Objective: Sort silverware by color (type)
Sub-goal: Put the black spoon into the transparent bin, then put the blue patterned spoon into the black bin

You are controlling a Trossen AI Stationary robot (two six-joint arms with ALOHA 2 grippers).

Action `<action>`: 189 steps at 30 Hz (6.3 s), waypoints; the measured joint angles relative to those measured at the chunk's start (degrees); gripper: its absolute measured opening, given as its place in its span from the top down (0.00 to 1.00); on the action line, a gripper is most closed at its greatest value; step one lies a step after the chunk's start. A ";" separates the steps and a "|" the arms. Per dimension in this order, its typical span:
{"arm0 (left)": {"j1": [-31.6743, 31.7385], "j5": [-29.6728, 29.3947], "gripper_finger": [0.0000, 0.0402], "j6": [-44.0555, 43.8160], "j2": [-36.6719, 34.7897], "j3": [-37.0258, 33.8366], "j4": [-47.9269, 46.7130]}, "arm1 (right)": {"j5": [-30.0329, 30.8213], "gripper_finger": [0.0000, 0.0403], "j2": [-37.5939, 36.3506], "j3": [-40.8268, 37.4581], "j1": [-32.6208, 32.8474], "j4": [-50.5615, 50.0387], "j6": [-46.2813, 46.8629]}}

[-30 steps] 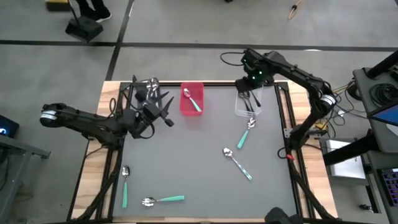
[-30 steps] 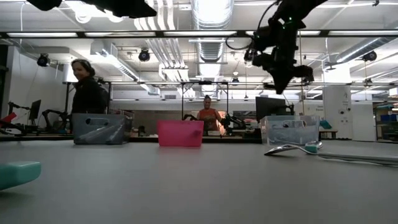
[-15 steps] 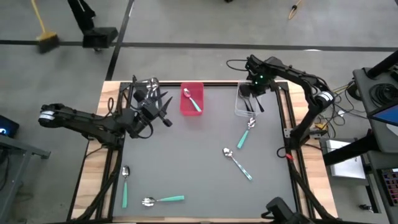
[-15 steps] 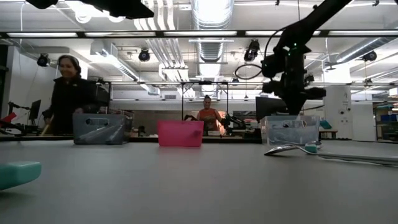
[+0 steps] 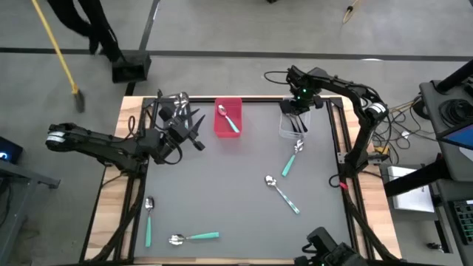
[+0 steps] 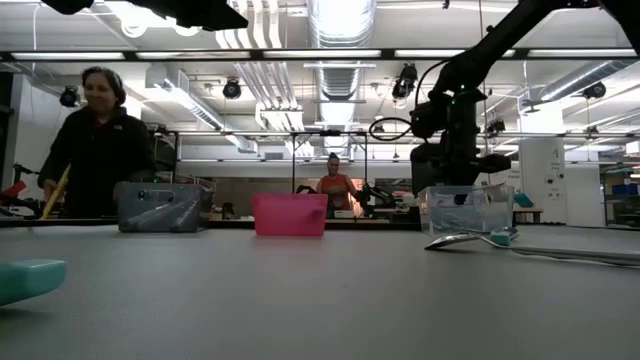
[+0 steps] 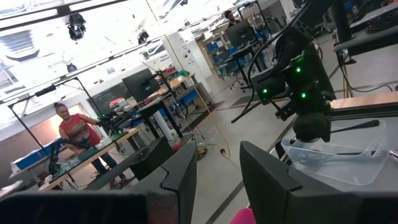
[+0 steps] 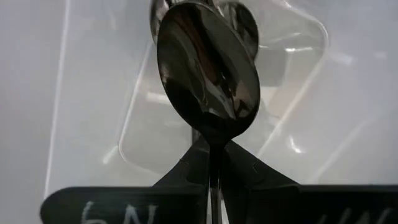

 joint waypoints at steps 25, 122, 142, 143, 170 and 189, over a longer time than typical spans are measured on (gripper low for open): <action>0.51 0.02 0.74 0.02 0.13 0.00 -0.03 | 0.57 0.97 5.01 0.04 0.44 6.03 -1.64; -0.45 25.38 0.74 -53.93 1.55 10.14 -53.04 | 7.77 0.60 3.98 -7.41 70.27 5.29 30.43; -0.45 23.91 0.74 -52.51 2.45 10.12 -49.63 | 7.53 0.95 7.39 -7.29 70.36 9.61 25.87; -0.45 23.89 0.74 -52.20 2.45 10.12 -49.08 | 7.52 0.95 7.32 -7.30 70.36 9.62 25.20; -0.49 24.02 0.74 -49.53 2.78 10.12 -38.82 | 21.48 0.97 -26.94 -29.80 66.66 66.84 -20.50; -2.90 24.11 0.74 -49.71 7.32 10.12 -27.08 | -2.78 0.97 -28.62 -38.94 55.36 100.21 -41.05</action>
